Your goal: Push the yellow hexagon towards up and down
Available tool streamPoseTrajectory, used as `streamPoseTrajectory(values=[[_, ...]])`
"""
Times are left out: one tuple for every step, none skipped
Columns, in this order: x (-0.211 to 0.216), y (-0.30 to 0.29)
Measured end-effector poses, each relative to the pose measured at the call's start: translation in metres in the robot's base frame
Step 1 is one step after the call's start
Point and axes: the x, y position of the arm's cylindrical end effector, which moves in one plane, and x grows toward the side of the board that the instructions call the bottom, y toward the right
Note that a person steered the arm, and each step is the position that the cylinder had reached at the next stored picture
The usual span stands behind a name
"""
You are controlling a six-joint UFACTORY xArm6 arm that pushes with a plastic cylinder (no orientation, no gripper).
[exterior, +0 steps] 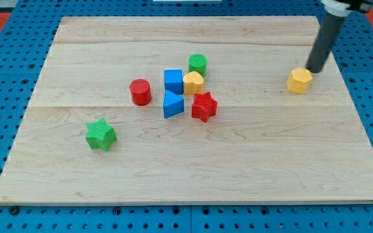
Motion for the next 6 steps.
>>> streamPoseTrajectory(values=[[0.043, -0.004], [0.038, -0.090], [0.025, -0.093], [-0.041, -0.045], [-0.048, -0.048], [-0.066, 0.006]])
